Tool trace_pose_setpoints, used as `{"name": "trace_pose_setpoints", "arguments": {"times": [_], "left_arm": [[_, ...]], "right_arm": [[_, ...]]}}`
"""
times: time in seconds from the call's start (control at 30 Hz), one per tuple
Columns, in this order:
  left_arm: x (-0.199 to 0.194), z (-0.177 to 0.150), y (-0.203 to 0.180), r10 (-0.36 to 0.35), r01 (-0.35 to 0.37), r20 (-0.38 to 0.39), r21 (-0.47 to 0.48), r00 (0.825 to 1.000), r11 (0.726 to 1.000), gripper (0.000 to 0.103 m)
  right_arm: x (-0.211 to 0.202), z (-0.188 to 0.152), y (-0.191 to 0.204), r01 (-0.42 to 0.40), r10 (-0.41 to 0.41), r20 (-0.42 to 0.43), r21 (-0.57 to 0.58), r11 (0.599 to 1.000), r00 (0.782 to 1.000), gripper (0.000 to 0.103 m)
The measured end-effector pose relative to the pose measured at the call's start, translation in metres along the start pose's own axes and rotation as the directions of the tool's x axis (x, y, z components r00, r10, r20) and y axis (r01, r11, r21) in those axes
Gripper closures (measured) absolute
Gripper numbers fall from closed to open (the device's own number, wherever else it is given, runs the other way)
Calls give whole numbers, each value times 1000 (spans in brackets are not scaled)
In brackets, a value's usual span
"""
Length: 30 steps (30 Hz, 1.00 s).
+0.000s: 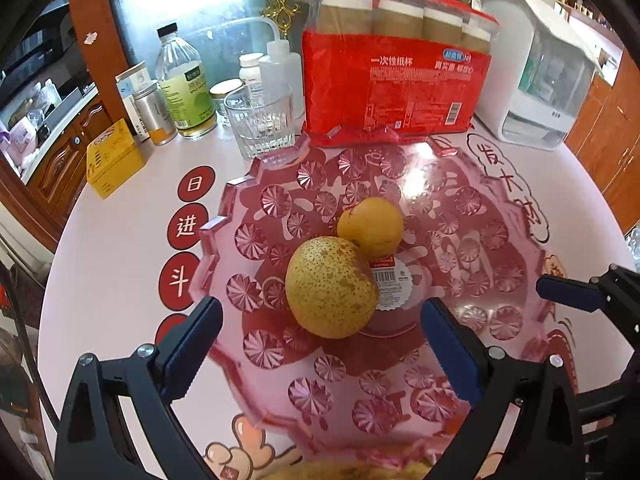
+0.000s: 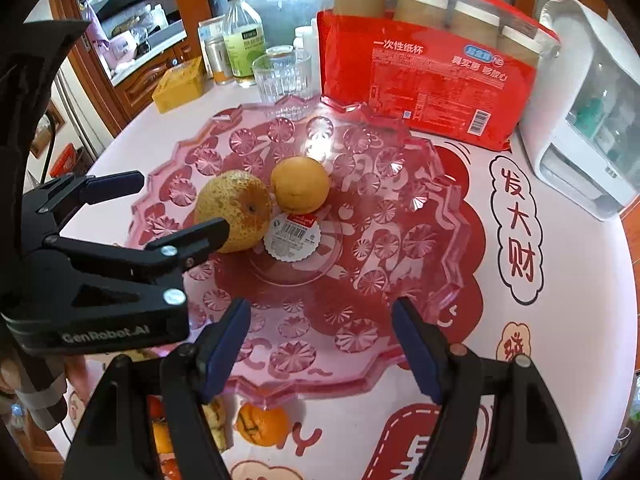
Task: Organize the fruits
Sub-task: 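Withdraw both tools from the bowl back toward the remaining fruit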
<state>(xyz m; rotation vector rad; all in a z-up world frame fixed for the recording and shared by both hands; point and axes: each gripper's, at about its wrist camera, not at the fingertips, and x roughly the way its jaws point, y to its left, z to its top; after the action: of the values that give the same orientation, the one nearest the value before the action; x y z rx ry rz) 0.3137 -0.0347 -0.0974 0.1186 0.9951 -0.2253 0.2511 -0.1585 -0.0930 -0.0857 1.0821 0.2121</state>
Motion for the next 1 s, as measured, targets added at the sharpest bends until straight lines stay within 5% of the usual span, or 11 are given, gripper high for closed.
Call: {"name": "trace_pose_setpoints", "arguments": {"times": [0.4,1.0], "left_arm": [[-65,-16,-5,10,-10,21,-5,1000,1000,4],[-166,-83,-36,-4,7,65,-54,998,999,4]], "right_arm": [[-48,-19,-4,-23,21,21,99,995,1000,29],[-136,-83,10,-47,38,112,81,996,993,29]]}}
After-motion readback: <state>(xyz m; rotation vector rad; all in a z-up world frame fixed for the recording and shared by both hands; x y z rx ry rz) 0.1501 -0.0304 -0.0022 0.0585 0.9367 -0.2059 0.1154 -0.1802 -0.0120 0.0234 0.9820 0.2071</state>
